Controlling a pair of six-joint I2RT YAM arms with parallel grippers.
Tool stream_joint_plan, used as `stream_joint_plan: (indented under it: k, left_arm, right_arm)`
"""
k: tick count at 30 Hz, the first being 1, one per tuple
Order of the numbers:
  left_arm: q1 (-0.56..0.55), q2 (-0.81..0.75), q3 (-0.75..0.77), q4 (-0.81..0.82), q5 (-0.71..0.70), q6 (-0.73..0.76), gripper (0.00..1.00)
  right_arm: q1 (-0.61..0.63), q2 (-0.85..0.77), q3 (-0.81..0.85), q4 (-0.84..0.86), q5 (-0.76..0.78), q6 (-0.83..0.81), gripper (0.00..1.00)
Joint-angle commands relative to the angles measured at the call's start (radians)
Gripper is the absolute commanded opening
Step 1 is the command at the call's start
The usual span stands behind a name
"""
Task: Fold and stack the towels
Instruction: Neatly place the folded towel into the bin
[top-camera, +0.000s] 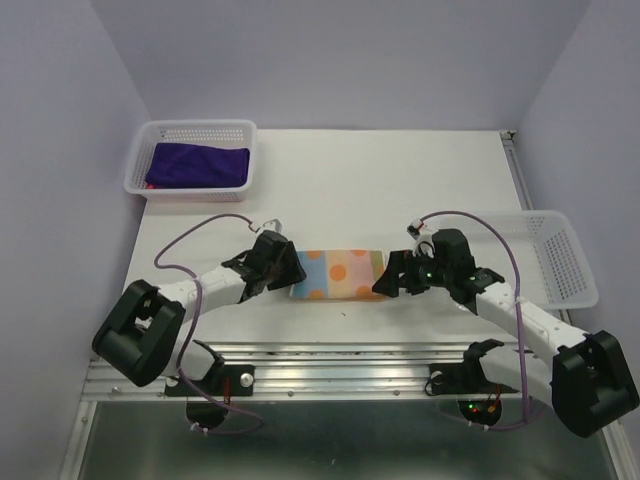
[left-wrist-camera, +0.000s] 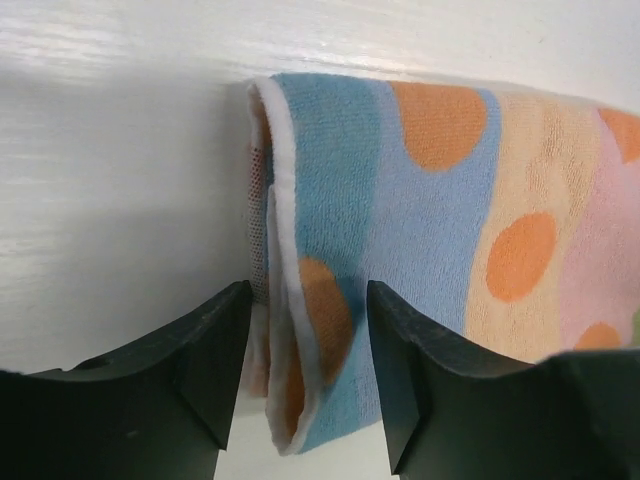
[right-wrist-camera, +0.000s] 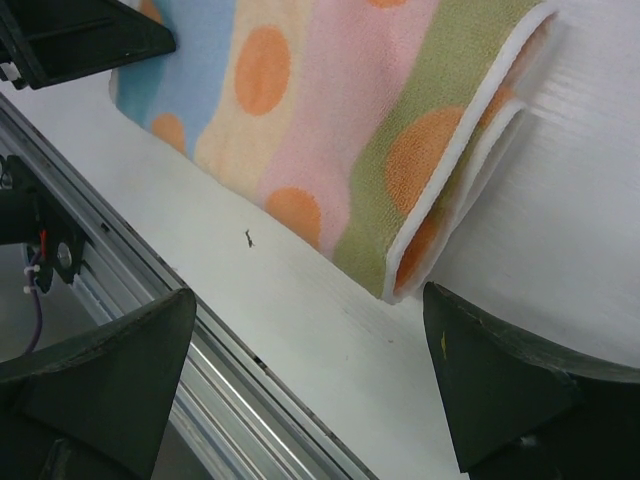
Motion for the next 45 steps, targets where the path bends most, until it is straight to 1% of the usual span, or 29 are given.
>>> stream_joint_plan:
  k: [1, 2, 3, 4, 5, 6, 8, 9, 10, 11, 14, 15, 17, 21, 22, 23, 24, 25, 27, 29, 30, 32, 33, 36, 39, 40, 41, 45]
  left_arm:
    - [-0.044, 0.075, 0.054, -0.05, -0.044, 0.044, 0.6]
    - [-0.064, 0.107, 0.063, -0.062, -0.046, 0.049, 0.59]
    - [-0.075, 0.126, 0.072, -0.071, -0.052, 0.053, 0.56]
    - [-0.087, 0.144, 0.095, -0.108, -0.079, 0.058, 0.45]
    - [-0.092, 0.166, 0.106, -0.125, -0.096, 0.058, 0.43]
    - [-0.093, 0.209, 0.13, -0.155, -0.107, 0.061, 0.3]
    - [-0.092, 0.25, 0.158, -0.177, -0.133, 0.066, 0.15]
    - [-0.092, 0.285, 0.173, -0.183, -0.141, 0.066, 0.05]
    - [-0.093, 0.302, 0.21, -0.204, -0.161, 0.07, 0.0]
    - [-0.093, 0.316, 0.23, -0.209, -0.161, 0.07, 0.0]
    - [-0.092, 0.35, 0.336, -0.249, -0.227, 0.11, 0.0]
    - [-0.093, 0.364, 0.409, -0.287, -0.283, 0.138, 0.0]
    - [-0.093, 0.381, 0.483, -0.307, -0.372, 0.199, 0.0]
    - [-0.089, 0.433, 0.63, -0.292, -0.49, 0.386, 0.0]
    - [-0.086, 0.469, 0.701, -0.307, -0.53, 0.462, 0.0]
    - [-0.075, 0.492, 0.738, -0.318, -0.6, 0.502, 0.0]
    - [-0.064, 0.54, 0.819, -0.353, -0.635, 0.57, 0.0]
    - [-0.054, 0.565, 0.862, -0.353, -0.655, 0.57, 0.0]
    - [-0.014, 0.624, 0.974, -0.398, -0.723, 0.653, 0.0]
    - [0.017, 0.649, 1.031, -0.395, -0.748, 0.714, 0.0]
    - [0.046, 0.663, 1.055, -0.389, -0.739, 0.79, 0.0]
    - [0.075, 0.672, 1.121, -0.361, -0.742, 0.866, 0.0]
    - [0.087, 0.678, 1.143, -0.353, -0.744, 0.939, 0.0]
    - [0.141, 0.694, 1.232, -0.333, -0.748, 1.064, 0.0]
    - [0.192, 0.717, 1.365, -0.388, -0.742, 1.093, 0.0]
    - [0.204, 0.738, 1.451, -0.413, -0.741, 1.098, 0.0]
    - [0.228, 0.749, 1.488, -0.465, -0.732, 1.104, 0.0]
    - [0.279, 0.781, 1.657, -0.536, -0.718, 1.12, 0.0]
  right_arm:
    - [0.009, -0.03, 0.052, 0.013, -0.008, -0.017, 1.0]
    - [0.009, -0.034, 0.052, 0.017, 0.002, -0.017, 1.0]
    - [0.009, -0.036, 0.052, 0.014, 0.007, -0.017, 1.0]
    - [0.008, -0.042, 0.052, 0.014, 0.01, -0.019, 1.0]
    - [0.009, -0.042, 0.052, 0.016, 0.01, -0.017, 1.0]
    - [0.009, -0.045, 0.047, 0.019, 0.012, -0.016, 1.0]
    - [0.009, -0.05, 0.043, 0.024, 0.024, -0.013, 1.0]
    - [0.009, -0.053, 0.041, 0.025, 0.028, -0.011, 1.0]
    - [0.009, -0.061, 0.037, 0.027, 0.035, -0.01, 1.0]
    - [0.009, -0.065, 0.036, 0.028, 0.035, -0.011, 1.0]
    - [0.009, -0.079, 0.029, 0.036, 0.045, -0.005, 1.0]
    - [0.009, -0.09, 0.027, 0.036, 0.058, -0.004, 1.0]
    - [0.009, -0.097, 0.026, 0.037, 0.082, -0.001, 1.0]
    - [0.009, -0.12, 0.009, 0.047, 0.102, 0.009, 1.0]
    - [0.009, -0.125, 0.007, 0.045, 0.111, 0.01, 1.0]
    - [0.009, -0.128, 0.007, 0.041, 0.122, 0.015, 1.0]
    - [0.009, -0.13, 0.006, 0.039, 0.128, 0.018, 1.0]
    - [0.009, -0.131, 0.003, 0.04, 0.131, 0.018, 1.0]
    - [0.009, -0.131, 0.0, 0.039, 0.159, 0.024, 1.0]
    - [0.009, -0.131, -0.002, 0.034, 0.176, 0.026, 1.0]
    - [0.011, -0.133, -0.002, 0.03, 0.191, 0.026, 1.0]
    - [0.009, -0.139, -0.002, 0.028, 0.202, 0.024, 1.0]
    - [0.011, -0.14, -0.003, 0.028, 0.208, 0.026, 1.0]
    - [0.009, -0.136, -0.003, 0.028, 0.22, 0.027, 1.0]
    - [0.009, -0.124, -0.002, 0.028, 0.24, 0.026, 1.0]
    - [0.009, -0.119, -0.003, 0.028, 0.242, 0.026, 1.0]
    - [0.009, -0.113, -0.002, 0.028, 0.243, 0.024, 1.0]
    - [0.009, -0.088, 0.004, 0.024, 0.26, 0.024, 1.0]
